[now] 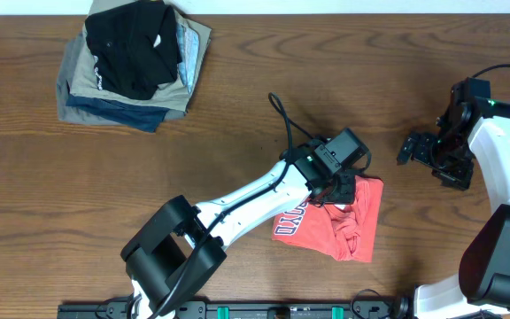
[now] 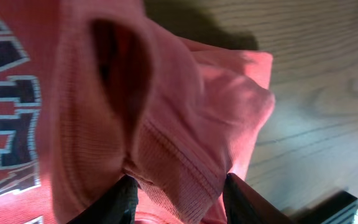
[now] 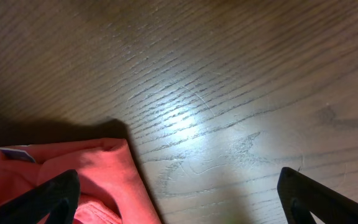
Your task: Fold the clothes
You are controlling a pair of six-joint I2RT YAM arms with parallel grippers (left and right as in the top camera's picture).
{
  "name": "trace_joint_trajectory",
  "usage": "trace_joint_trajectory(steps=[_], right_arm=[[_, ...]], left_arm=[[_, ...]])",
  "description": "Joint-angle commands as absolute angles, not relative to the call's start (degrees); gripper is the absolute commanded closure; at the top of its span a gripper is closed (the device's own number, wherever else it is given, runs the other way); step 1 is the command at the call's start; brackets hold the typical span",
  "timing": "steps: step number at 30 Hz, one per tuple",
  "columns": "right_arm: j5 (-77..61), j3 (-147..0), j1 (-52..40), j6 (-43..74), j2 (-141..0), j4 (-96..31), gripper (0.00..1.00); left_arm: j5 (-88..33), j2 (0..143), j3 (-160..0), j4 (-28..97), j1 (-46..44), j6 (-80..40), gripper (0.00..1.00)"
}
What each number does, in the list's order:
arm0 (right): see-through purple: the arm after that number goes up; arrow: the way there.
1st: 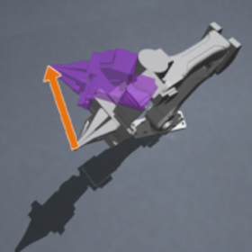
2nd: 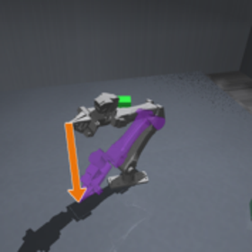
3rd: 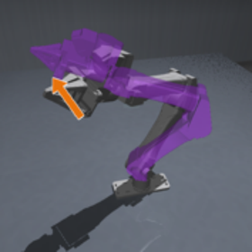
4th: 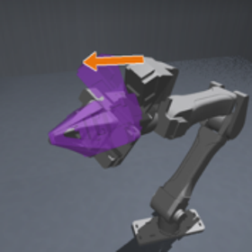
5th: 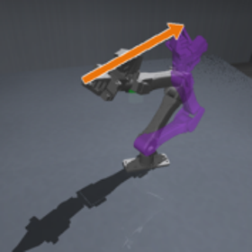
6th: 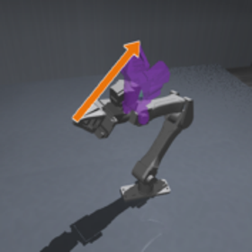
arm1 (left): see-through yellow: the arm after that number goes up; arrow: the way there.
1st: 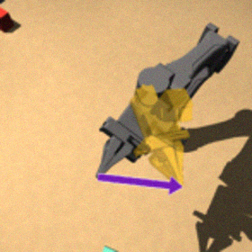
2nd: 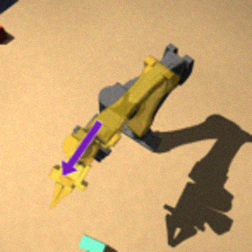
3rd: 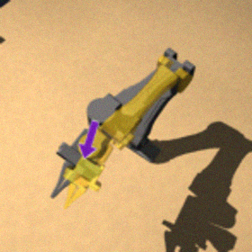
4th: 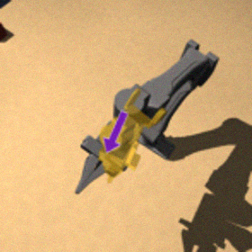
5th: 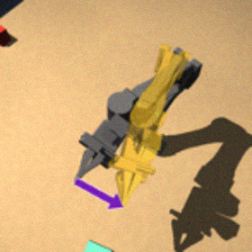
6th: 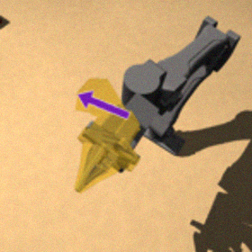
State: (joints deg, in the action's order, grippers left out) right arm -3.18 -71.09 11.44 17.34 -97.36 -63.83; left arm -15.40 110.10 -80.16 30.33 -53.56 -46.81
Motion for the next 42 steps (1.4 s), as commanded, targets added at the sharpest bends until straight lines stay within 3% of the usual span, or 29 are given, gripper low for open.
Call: trace_joint_trajectory(steps=[1,13,20,23,42], right_arm=[[-3.4,-71.68,11.7,17.12,-97.19,-63.86,0.01],[-3.4,-71.68,11.7,17.12,-97.19,-63.86,0.01],[-3.4,-71.68,11.7,17.12,-97.19,-63.86,0.01],[-3.4,-71.68,11.7,17.12,-97.19,-63.86,0.01],[-3.4,-71.68,11.7,17.12,-97.19,-63.86,0.01]], left_arm=[[-16.93,110.06,-79.99,29.69,-53.6,-47.79,0.54],[-13.28,110.13,-79.99,26.46,-53.6,-47.9,0.55],[-11.97,111.15,-79.99,24.08,-53.6,-45.5,0.79],[-9.89,111.7,-79.99,22.94,-53.6,-45.06,0.94],[-10.85,113.54,-79.99,4.05,-56.29,-45.93,0.94]])
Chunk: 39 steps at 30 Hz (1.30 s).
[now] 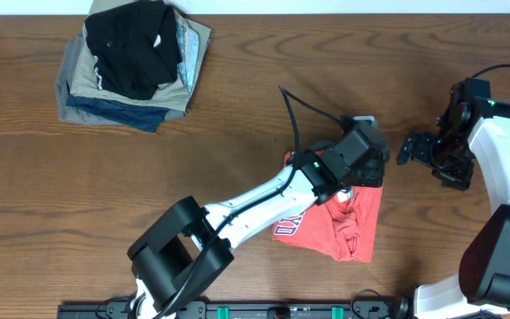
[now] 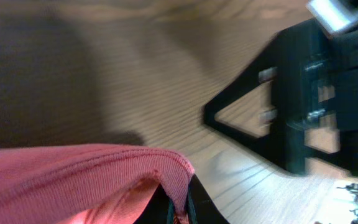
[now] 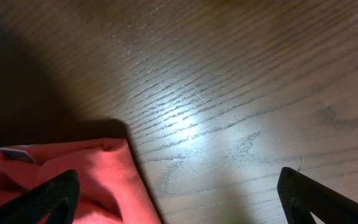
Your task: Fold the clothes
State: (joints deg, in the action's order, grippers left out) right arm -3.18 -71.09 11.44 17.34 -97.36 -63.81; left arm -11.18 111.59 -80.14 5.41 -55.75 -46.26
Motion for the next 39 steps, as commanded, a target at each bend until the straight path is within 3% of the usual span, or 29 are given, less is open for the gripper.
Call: trace_joint_trajectory(steps=[1,5,9,15,20,22,34,39], right_arm=[[-3.4,-71.68,11.7,17.12,-97.19,-63.86,0.01],[-3.4,-71.68,11.62,17.12,-97.19,-63.83,0.01],[-3.38,-71.68,11.62,17.12,-97.19,-63.83,0.01],[-3.4,-71.68,11.6,17.12,-97.19,-63.83,0.01],[-3.4,-71.68,11.6,17.12,-97.19,-63.83,0.01],[-3.4,-71.68,11.62,17.12,-97.19,-63.81,0.01],[-3.38,-71.68,11.62,17.12,-97.19,-63.83,0.01],[-3.38,-71.68,11.6,17.12,-97.19,-63.83,0.01]], left_arm=[[-10.87,114.02,-79.99,3.49,-56.51,-46.7,0.94],[-10.9,116.81,-79.99,3.36,-57.84,-48.82,0.93],[-10.85,118.85,-79.99,3.01,-59.51,-48.77,0.73],[-12.1,118.67,-80.71,2.7,-60.8,-45.21,0.71],[-16.27,114.78,-83.66,4.58,-60.84,-37.54,0.39],[-18.17,112.42,-84.97,7.14,-60.84,-34.74,0.33],[-18.59,100.62,-86.37,41.32,-59.44,-30.33,0.25],[-18.61,103.74,-85.32,46.0,-59.88,-30.7,0.25]])
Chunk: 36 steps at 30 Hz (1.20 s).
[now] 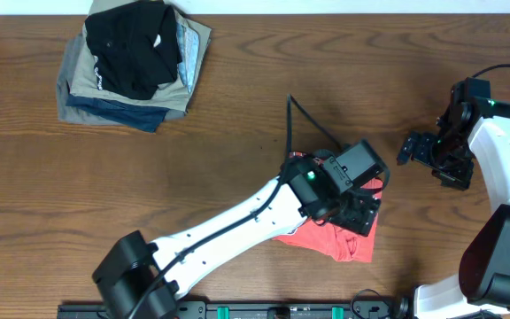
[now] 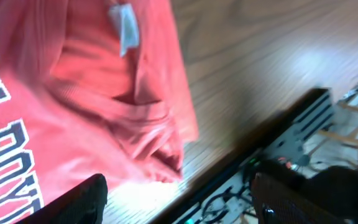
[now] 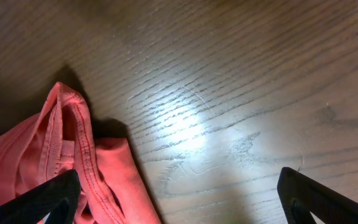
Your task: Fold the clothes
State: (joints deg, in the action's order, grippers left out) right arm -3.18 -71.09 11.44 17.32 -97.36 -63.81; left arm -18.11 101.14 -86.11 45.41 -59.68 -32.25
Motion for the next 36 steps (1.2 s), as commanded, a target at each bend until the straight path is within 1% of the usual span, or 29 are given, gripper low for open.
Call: trace_joint_trajectory(steps=[1,6,8,9,13,15,16,17,19,20,21,24,25,26,32,36], right_arm=[[-3.4,-71.68,11.6,17.12,-97.19,-63.83,0.01],[-3.4,-71.68,11.62,17.12,-97.19,-63.81,0.01],[-3.4,-71.68,11.62,17.12,-97.19,-63.83,0.01],[-3.38,-71.68,11.62,17.1,-97.19,-63.83,0.01],[-3.4,-71.68,11.62,17.12,-97.19,-63.81,0.01],[-3.4,-71.68,11.6,17.12,-97.19,-63.83,0.01],[-3.4,-71.68,11.6,17.12,-97.19,-63.83,0.01],[-3.4,-71.68,11.6,17.12,-97.19,-63.83,0.01],[-3.4,-71.68,11.62,17.12,-97.19,-63.83,0.01],[-3.38,-71.68,11.62,17.12,-97.19,-63.83,0.01],[-3.4,-71.68,11.62,17.12,-97.19,-63.81,0.01],[-3.4,-71.68,11.6,17.12,-97.19,-63.83,0.01],[-3.4,-71.68,11.62,17.12,-97.19,-63.83,0.01],[-3.4,-71.68,11.62,17.12,-97.19,-63.83,0.01],[-3.38,-71.68,11.62,17.12,-97.19,-63.81,0.01],[-3.4,-71.68,11.62,17.12,-97.19,-63.83,0.01]], left_arm=[[-18.61,104.95,-85.27,46.04,-59.99,-30.96,0.25],[-18.65,110.96,-85.3,45.56,-59.96,-32.21,0.25],[-18.74,112.99,-85.3,45.6,-59.96,-32.21,0.28],[-19.03,113.69,-85.3,45.6,-59.96,-32.18,0.33],[-19.51,115.11,-85.3,45.34,-59.99,-32.14,0.46],[-19.51,115.09,-85.3,44.64,-59.96,-32.14,0.57],[-19.51,114.98,-85.3,44.1,-59.96,-32.14,0.66],[-19.51,114.98,-85.3,43.75,-59.96,-32.14,0.72],[-19.53,114.78,-85.32,43.48,-59.99,-32.14,0.81],[-19.53,114.61,-85.3,43.51,-59.99,-32.14,0.81],[-19.55,114.39,-85.32,43.57,-59.96,-32.14,0.85],[-19.73,113.36,-85.3,43.66,-59.99,-32.12,0.89],[-20.05,113.21,-85.32,43.64,-59.99,-31.9,0.93],[-20.47,112.95,-85.32,43.62,-59.99,-31.94,0.94],[-25.17,111.74,-85.32,43.42,-61.56,-31.7,0.94],[-25.5,110.48,-85.36,42.89,-63.57,-31.22,0.94]])
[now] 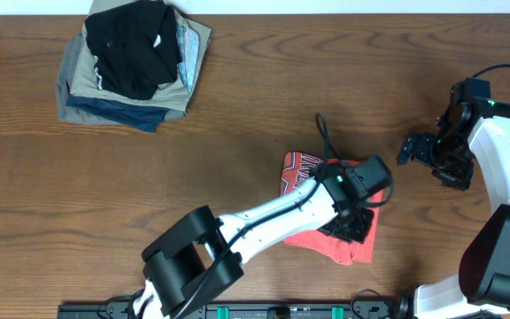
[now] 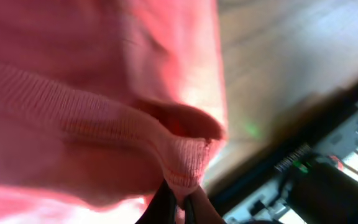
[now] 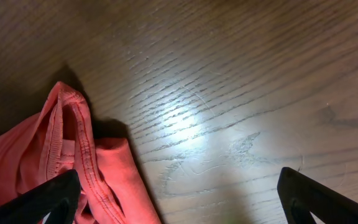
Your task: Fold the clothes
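A red T-shirt (image 1: 304,170) with dark lettering lies crumpled on the wooden table (image 1: 237,115), right of the middle. My left gripper (image 1: 351,223) is down on its right part, shut on a ribbed hem of the red shirt (image 2: 185,152), which fills the left wrist view. My right gripper (image 1: 412,147) hovers open to the right of the shirt, nothing between its fingers (image 3: 55,196). The shirt's edge (image 3: 73,155) shows at the lower left of the right wrist view.
A stack of folded clothes (image 1: 131,66), a black garment on top, sits at the far left corner. A black rail (image 1: 255,310) runs along the table's front edge.
My left gripper, then open over the shirt's right part, is now shut on a ribbed hem lower on the shirt. The right arm has not moved.
My left gripper stood open around a fold at the shirt's top right. Then it was shut on the shirt's edge, farther toward the right arm. It was then open above the shirt, which lay more bunched. Now it pinches the hem near the lower right.
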You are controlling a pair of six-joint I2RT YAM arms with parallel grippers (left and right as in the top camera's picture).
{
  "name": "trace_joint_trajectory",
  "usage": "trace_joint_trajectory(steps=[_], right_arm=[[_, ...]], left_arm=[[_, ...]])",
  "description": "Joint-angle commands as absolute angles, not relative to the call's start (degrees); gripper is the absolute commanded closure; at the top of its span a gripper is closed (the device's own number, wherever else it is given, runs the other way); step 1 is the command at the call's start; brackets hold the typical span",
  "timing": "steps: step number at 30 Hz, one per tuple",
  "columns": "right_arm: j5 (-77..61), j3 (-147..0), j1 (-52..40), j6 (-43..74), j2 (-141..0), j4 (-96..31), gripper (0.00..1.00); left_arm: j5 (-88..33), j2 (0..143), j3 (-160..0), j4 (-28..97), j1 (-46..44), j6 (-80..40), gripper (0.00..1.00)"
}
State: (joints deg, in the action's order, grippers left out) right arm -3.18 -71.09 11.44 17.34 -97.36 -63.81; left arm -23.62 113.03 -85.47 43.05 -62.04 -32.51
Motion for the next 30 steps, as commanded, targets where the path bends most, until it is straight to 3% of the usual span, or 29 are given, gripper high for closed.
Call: trace_joint_trajectory(steps=[1,10,15,21,30], right_arm=[[-3.38,-71.68,11.62,17.12,-97.19,-63.83,0.01],[-3.4,-71.68,11.6,17.12,-97.19,-63.83,0.01],[-3.4,-71.68,11.62,17.12,-97.19,-63.83,0.01],[-3.38,-71.68,11.62,17.12,-97.19,-63.81,0.01],[-3.38,-71.68,11.6,17.12,-97.19,-63.83,0.01]], left_arm=[[-25.5,110.26,-85.36,42.74,-64.12,-30.79,0.94],[-22.31,110.13,-85.36,42.33,-68.69,-30.48,0.93],[-20.25,111.85,-85.34,41.41,-70.46,-30.68,0.84],[-20.32,114.02,-85.34,40.21,-71.44,-30.68,0.85],[-11.73,109.6,-85.36,46.41,-65.73,-31.31,0.86]])
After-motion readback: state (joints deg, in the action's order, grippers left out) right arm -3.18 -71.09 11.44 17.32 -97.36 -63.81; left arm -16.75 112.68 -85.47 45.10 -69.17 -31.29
